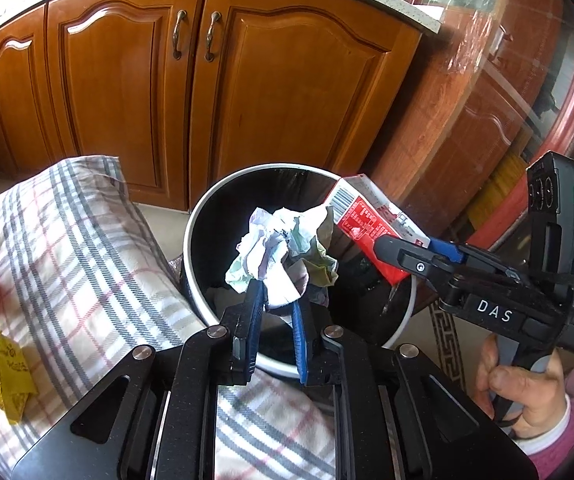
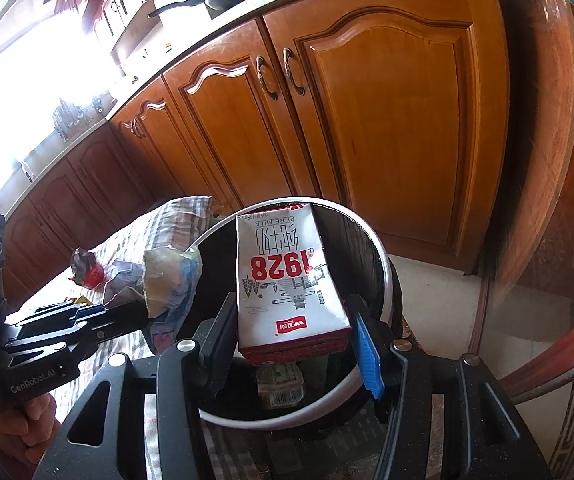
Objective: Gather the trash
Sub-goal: 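Open both tools to drop the paper and box into the bin, then move both open tools toward the red and yellow snack bags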
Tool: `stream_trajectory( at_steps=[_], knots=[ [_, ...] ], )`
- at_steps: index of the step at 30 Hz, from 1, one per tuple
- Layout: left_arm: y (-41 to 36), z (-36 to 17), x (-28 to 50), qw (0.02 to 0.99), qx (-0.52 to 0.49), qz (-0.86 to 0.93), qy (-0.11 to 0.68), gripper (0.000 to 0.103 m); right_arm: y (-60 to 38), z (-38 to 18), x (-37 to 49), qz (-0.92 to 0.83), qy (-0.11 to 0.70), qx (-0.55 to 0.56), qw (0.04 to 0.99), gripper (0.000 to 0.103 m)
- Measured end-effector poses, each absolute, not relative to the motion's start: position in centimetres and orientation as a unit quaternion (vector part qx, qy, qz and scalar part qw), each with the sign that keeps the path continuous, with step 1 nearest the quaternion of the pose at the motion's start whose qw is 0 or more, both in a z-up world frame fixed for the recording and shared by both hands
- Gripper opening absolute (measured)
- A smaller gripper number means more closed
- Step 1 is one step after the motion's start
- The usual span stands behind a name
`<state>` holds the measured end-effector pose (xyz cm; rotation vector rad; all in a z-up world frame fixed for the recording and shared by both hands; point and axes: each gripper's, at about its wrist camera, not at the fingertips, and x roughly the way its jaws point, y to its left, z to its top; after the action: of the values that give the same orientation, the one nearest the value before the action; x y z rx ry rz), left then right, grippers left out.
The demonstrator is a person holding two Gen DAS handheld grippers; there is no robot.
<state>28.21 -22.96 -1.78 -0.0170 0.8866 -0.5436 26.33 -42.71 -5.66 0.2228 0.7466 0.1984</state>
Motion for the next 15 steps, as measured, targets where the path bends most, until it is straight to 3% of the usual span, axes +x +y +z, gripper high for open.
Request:
stream_trajectory(
  at_steps=[1, 3, 5, 15],
  knots=[
    [-23.1, -1.8, 28.3, 0.866, -0.011, -0.261, 0.426, 0.023, -42.8, -5.8, 26.6, 0.098, 0.366, 0.112, 0.919, 0.055],
    [-23.2, -1.7, 28.2, 0.869, -0.013, -0.257, 0.423, 0.048, -43.0, -5.8, 26.9, 0.098, 0.367, 0.12, 0.917, 0.056],
    [-22.8, -1.4, 27.9, 0.874, -0.017, -0.254, 0.415, 0.058, -43.2, -5.8, 26.8, 0.099, 0.368, 0.127, 0.916, 0.063],
    [-18.6, -1.3, 24.6, 0.887, -0.029, -0.23, 0.399, 0.068, -42.3, -5.5, 23.8, 0.114, 0.345, 0.152, 0.919, 0.088]
  ],
)
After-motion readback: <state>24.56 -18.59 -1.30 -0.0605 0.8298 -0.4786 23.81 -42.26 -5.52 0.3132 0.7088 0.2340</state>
